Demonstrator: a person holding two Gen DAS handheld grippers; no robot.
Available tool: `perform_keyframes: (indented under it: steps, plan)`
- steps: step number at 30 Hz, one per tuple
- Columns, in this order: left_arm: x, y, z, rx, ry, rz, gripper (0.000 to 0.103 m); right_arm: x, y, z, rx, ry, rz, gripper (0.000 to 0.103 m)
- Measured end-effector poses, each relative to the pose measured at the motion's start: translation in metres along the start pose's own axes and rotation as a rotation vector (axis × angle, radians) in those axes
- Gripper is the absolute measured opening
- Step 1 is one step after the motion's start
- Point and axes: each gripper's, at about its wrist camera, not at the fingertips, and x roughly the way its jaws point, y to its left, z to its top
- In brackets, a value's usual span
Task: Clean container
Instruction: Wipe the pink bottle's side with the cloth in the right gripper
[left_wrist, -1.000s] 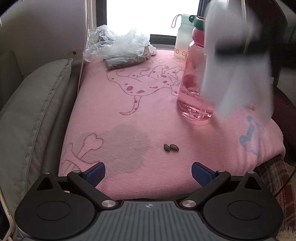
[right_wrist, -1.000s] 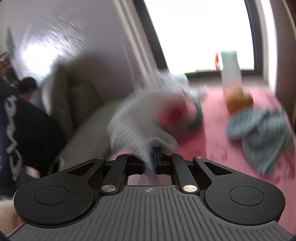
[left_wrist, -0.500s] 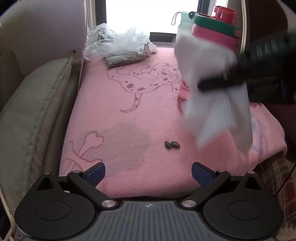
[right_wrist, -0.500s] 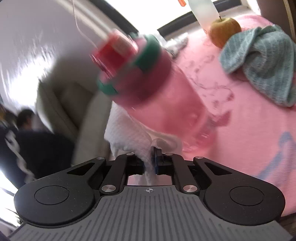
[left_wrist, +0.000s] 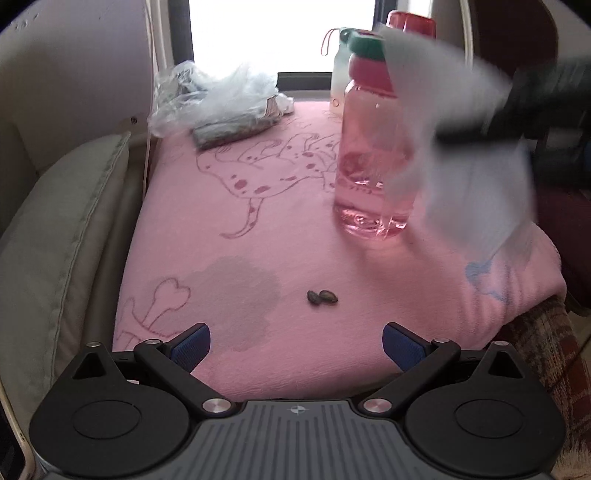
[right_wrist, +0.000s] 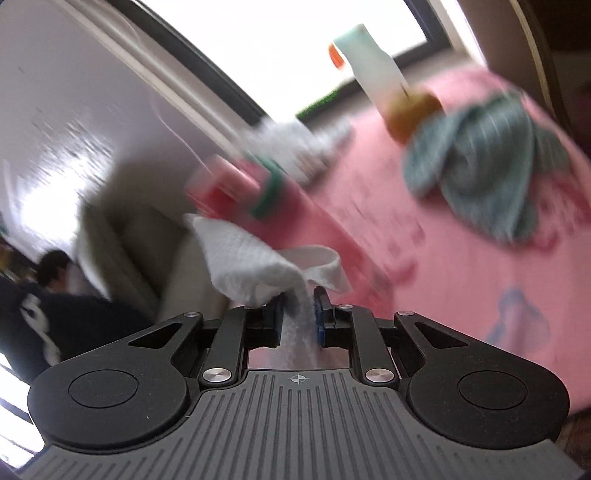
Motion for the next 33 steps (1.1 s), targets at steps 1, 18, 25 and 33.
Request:
perform_keyframes:
  steps: [1, 18, 25, 33]
  plan:
    - [0.0, 0.0, 0.0, 0.001, -0.001, 0.003, 0.1, 0.008, -0.007, -0.004, 0.01, 0.025, -0.022, 0.018]
    - [-0.016, -0.016, 0.009, 0.034, -0.045, 0.015, 0.101, 0.006, -0.035, 0.03, -0.043, -0.06, -0.297, 0.052]
    - [-0.021, -0.018, 0.011, 0.041, -0.065, 0.01, 0.101, 0.006, -0.041, 0.021, -0.045, -0.016, -0.308, 0.069]
    - [-0.03, -0.02, 0.027, 0.046, -0.158, -0.038, 0.101, -0.023, -0.039, 0.001, -0.086, -0.116, -0.297, 0.07]
